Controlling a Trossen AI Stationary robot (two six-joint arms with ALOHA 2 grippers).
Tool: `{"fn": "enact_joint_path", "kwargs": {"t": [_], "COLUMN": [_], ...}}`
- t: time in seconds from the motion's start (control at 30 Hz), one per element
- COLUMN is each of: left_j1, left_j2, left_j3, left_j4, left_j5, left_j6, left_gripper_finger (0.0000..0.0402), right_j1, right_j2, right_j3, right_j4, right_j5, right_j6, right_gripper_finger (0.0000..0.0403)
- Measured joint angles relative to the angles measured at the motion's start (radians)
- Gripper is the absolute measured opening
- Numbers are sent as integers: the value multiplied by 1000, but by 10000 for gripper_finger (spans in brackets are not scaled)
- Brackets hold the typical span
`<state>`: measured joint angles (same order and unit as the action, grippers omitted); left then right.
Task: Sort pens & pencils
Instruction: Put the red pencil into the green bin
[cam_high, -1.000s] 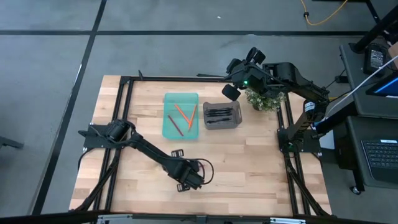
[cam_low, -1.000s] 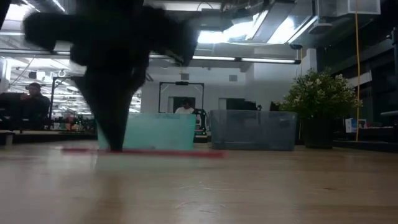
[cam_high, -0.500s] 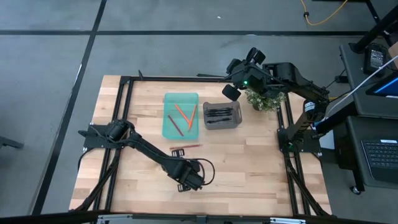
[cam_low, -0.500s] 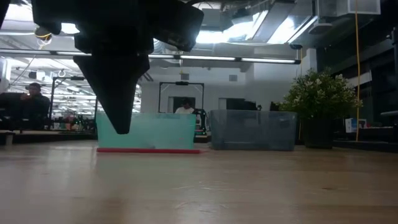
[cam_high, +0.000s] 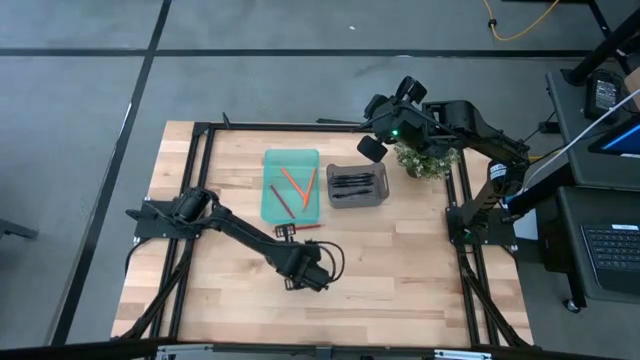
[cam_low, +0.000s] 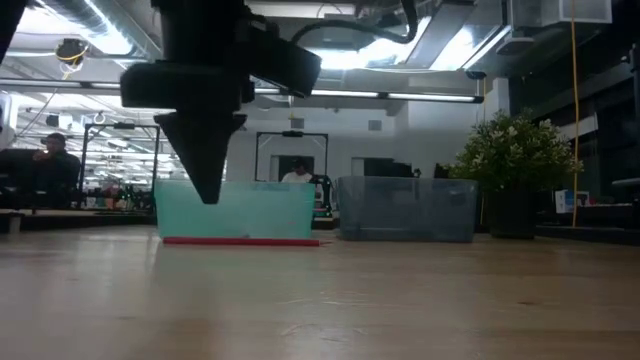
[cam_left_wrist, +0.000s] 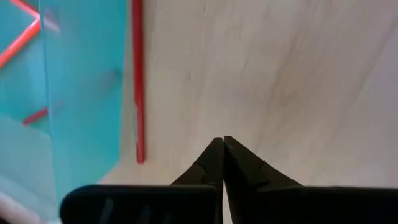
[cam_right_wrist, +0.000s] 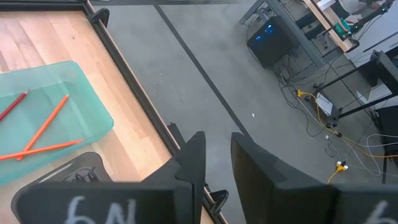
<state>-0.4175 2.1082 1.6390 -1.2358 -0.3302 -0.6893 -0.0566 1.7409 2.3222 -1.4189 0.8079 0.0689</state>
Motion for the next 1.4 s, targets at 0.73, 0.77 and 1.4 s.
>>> {"fn": "enact_joint_path", "kwargs": {"t": [0.73, 0.77, 1.4], "left_j1": [36, 29, -224], "left_j2": [-2, -2, -187], "left_j3": [-29, -39, -76], "left_j4": [-10, -9, 66], "left_j5": [-35, -21, -103], "left_j6": [-24, -45, -346], "left_gripper_finger": [94, 94, 94], "right_j1": [0, 0, 0], "right_j2": [0, 0, 0], "right_j3": [0, 0, 0], "right_j4": [-72, -79, -82], "right_j5": [-2, -11, -50], "right_j6": [5, 4, 1], "right_gripper_finger": [78, 78, 78]}}
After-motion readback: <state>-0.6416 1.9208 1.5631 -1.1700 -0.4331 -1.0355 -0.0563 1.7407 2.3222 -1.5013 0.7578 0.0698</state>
